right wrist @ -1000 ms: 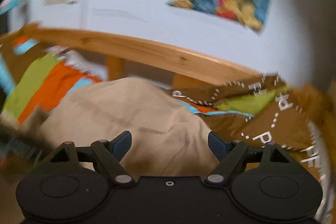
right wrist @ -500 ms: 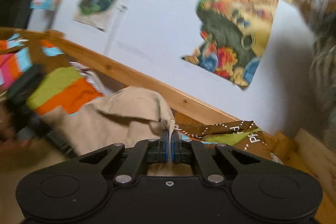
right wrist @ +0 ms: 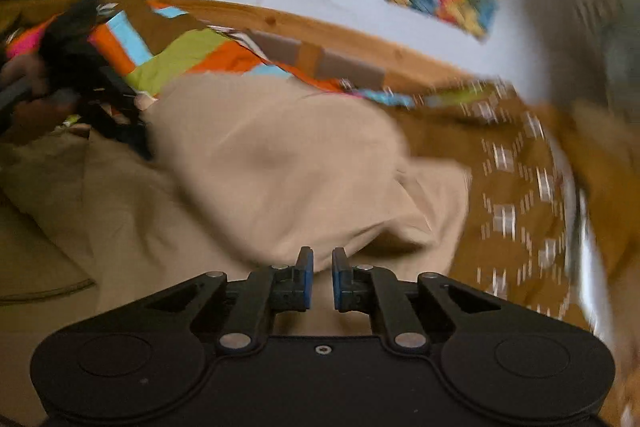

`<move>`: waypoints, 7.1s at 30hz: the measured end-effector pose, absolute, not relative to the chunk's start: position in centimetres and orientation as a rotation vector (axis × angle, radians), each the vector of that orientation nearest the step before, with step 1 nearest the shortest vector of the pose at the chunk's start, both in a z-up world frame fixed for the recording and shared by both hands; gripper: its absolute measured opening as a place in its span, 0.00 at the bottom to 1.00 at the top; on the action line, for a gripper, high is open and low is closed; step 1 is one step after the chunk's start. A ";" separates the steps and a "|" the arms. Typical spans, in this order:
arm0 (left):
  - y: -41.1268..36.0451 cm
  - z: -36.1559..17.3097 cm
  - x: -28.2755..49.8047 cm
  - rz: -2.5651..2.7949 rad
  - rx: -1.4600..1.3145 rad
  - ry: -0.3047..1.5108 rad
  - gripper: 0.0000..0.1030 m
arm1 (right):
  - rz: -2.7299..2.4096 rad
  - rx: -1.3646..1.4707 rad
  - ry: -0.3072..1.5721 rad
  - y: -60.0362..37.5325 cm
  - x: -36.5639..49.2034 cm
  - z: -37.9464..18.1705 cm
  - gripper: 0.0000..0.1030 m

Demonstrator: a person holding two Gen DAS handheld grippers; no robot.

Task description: Fold large clothes

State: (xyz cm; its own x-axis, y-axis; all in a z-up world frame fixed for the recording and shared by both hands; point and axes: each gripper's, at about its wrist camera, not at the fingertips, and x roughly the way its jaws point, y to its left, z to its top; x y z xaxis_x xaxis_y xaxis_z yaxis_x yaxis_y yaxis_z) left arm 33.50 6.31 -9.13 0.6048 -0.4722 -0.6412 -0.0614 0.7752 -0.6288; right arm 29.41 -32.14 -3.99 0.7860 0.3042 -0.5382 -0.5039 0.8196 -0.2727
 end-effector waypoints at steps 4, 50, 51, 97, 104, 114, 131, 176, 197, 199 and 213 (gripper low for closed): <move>9.6 -8.1 30.6 -0.236 -0.675 0.851 0.33 | 0.410 -0.258 0.534 -34.5 28.9 -3.5 0.24; -2.4 -9.1 37.1 -0.205 -0.168 0.884 0.19 | 0.450 -0.479 0.607 -26.7 40.9 -7.7 0.36; -2.2 -9.7 37.7 -0.194 -0.196 0.891 0.18 | 0.450 -0.484 0.611 -26.7 40.9 -8.2 0.36; -0.2 -6.4 13.8 -0.199 -0.019 1.090 1.00 | 0.480 -0.227 0.805 -26.7 11.9 -9.0 0.99; 0.4 -6.6 14.0 -0.219 -0.035 1.080 1.00 | 0.494 -0.227 0.786 -26.9 12.0 -9.2 0.99; 0.9 -5.7 14.0 -0.279 -0.071 1.012 0.99 | 0.481 -0.441 0.679 -25.3 10.5 -8.6 0.99; 1.4 -3.6 13.1 -0.395 -0.126 0.829 0.99 | 0.484 -0.406 0.639 -25.2 12.6 -6.4 0.99; -0.1 -1.8 12.0 -0.441 0.079 0.738 0.99 | 0.570 -0.499 0.664 -21.3 14.7 -6.2 0.98; 0.7 -2.3 12.7 -0.440 0.016 0.779 0.98 | 0.672 -0.556 0.692 -20.5 14.1 -7.1 0.99; 0.7 -2.2 12.5 -0.453 0.019 0.771 0.98 | 0.646 -0.570 0.661 -20.0 14.3 -7.5 0.98; -1.5 -0.3 9.7 -0.628 0.159 0.672 0.99 | 0.564 -0.399 0.595 -21.5 21.4 -2.8 0.98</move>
